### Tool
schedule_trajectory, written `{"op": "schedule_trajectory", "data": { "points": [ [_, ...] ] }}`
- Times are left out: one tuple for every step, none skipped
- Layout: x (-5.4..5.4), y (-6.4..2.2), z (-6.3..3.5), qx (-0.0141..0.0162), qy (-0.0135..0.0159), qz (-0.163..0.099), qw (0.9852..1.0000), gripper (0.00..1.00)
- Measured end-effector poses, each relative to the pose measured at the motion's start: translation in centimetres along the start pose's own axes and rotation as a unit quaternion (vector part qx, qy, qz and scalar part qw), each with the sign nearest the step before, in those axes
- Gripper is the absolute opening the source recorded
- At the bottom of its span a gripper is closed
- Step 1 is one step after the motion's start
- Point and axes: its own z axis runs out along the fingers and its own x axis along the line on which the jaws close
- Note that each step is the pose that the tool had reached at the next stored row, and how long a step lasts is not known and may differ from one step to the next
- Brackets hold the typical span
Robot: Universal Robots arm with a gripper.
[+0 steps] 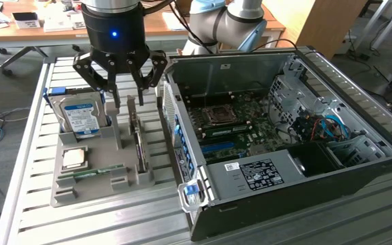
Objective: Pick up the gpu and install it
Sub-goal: 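Pick up the gpu and move the gpu toward the slot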
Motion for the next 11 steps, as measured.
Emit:
{"op": "schedule_trajectory", "data": {
  "points": [
    [0.00, 0.00, 0.00, 0.0000, 0.0000, 0.000, 1.0000, 0.47],
    [0.00, 0.00, 0.01, -0.0001, -0.0001, 0.000, 1.0000, 0.47],
    [0.00, 0.00, 0.02, -0.0001, -0.0001, 0.000, 1.0000, 0.47],
    [0.00, 0.00, 0.02, -0.0001, -0.0001, 0.000, 1.0000, 0.47],
    [0.00, 0.00, 0.02, -0.0001, -0.0001, 0.000, 1.0000, 0.47],
    [0.00, 0.00, 0.02, -0.0001, -0.0001, 0.000, 1.0000, 0.47],
    [0.00, 0.00, 0.02, -0.0001, -0.0001, 0.000, 1.0000, 0.47],
    [0.00, 0.00, 0.02, -0.0001, -0.0001, 0.000, 1.0000, 0.47],
    [0.00, 0.00, 0.05, -0.0002, -0.0001, 0.000, 1.0000, 0.47],
    [0.00, 0.00, 0.11, -0.0003, -0.0002, 0.000, 1.0000, 0.47],
    [0.00, -0.01, 0.19, -0.0002, -0.0002, 0.000, 1.0000, 0.47]
  ]
}}
